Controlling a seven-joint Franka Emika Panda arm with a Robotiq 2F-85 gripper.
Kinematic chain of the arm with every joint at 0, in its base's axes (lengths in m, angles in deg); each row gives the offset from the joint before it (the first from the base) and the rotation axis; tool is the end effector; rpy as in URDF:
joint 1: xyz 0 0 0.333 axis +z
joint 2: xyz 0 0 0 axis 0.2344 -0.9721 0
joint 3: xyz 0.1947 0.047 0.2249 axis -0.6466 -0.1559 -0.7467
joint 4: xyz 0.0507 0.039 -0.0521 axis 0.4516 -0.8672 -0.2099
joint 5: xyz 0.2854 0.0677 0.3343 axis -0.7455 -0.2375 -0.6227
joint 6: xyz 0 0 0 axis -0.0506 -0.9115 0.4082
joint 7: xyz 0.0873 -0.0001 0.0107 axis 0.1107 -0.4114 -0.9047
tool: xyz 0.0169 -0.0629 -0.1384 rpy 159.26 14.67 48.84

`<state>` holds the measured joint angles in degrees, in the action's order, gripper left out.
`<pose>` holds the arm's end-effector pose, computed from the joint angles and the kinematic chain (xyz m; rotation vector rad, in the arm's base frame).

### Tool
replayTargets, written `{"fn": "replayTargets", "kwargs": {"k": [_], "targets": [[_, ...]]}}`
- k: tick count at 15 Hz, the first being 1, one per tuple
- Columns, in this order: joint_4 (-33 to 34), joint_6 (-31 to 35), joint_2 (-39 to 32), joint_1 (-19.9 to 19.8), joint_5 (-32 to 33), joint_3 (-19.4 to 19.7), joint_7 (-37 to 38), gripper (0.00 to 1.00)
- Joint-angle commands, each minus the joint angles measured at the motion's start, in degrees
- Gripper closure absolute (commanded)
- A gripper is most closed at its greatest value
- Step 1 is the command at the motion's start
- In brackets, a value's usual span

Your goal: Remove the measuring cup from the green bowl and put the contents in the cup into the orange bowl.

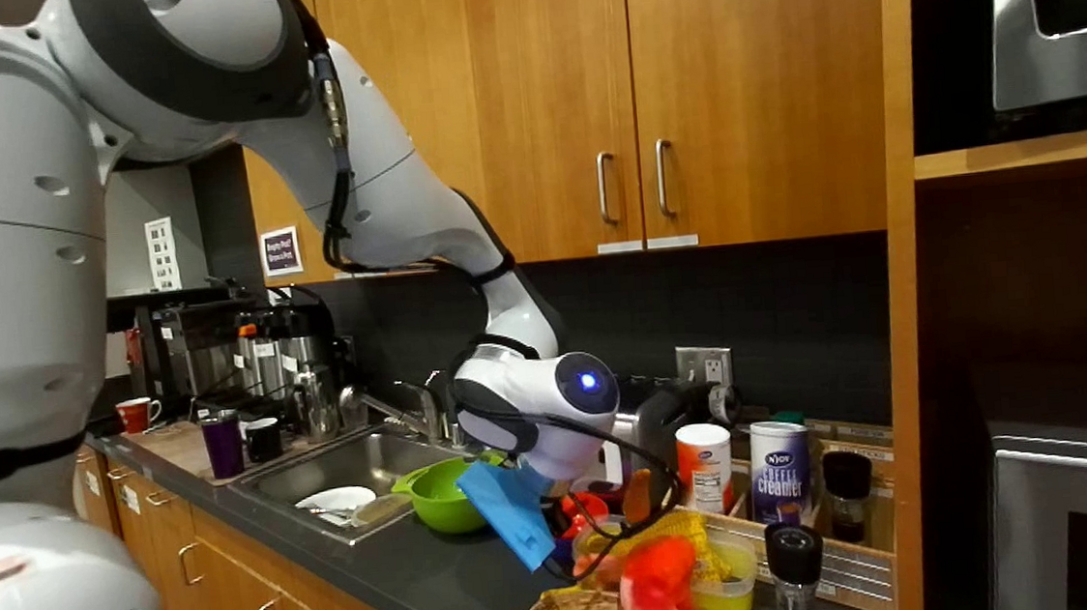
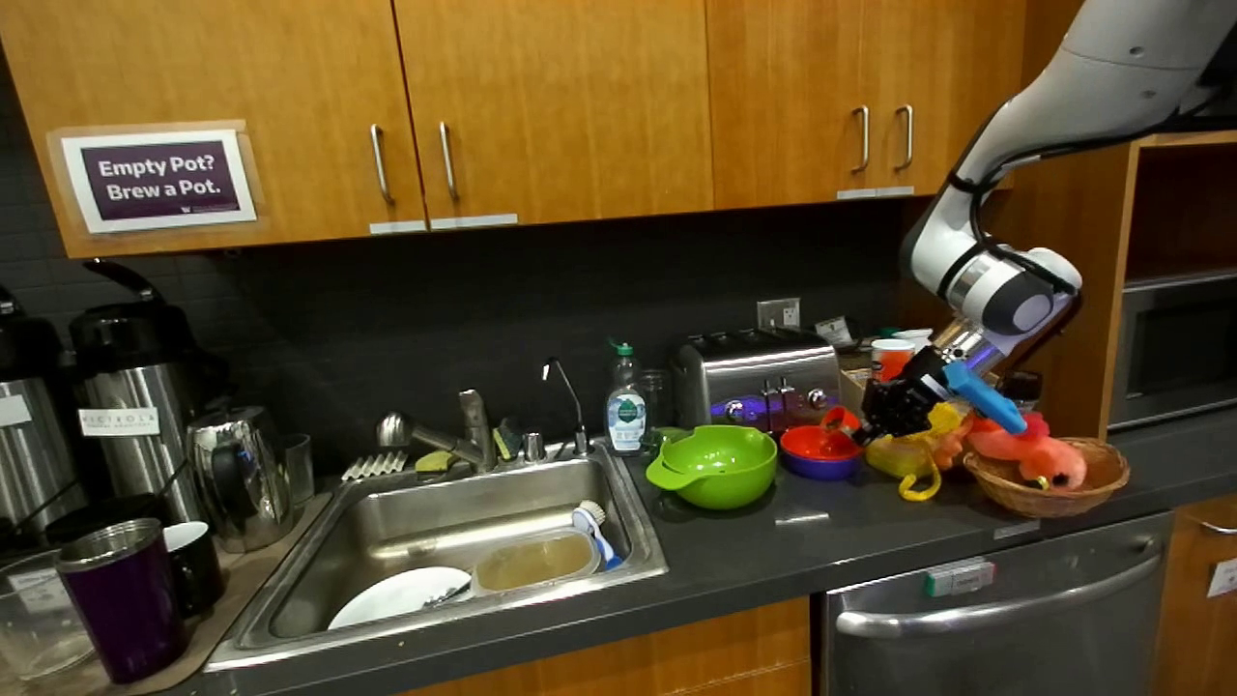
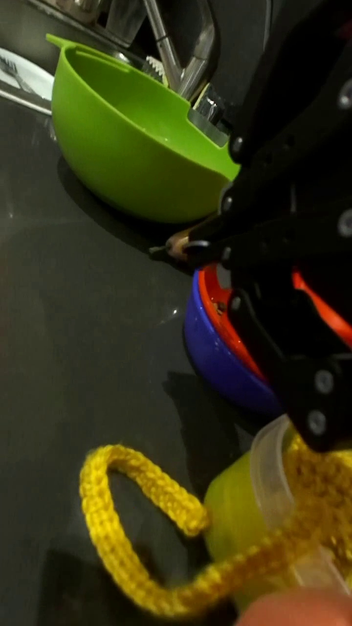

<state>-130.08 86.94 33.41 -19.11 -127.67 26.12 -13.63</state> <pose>0.5021 -0.0951 0.1381 -2.4408 0.3440 -0.5346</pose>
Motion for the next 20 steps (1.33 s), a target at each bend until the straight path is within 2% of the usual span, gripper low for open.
{"fn": "replayTargets", "kwargs": {"k": [1,5,10,15,20], "targets": [[-0.32,8.09,0.62,3.02,3.39,-2.55,4.89,0.99],[-0.86,14.81,0.98,5.86,9.62,-3.90,11.33,0.99],[-1.91,20.38,1.46,8.71,21.39,-3.46,22.02,0.99],[-4.08,24.47,2.39,10.67,36.16,-2.12,34.73,0.99],[-5.49,26.50,2.33,12.72,52.89,1.39,48.56,0.99]]}}
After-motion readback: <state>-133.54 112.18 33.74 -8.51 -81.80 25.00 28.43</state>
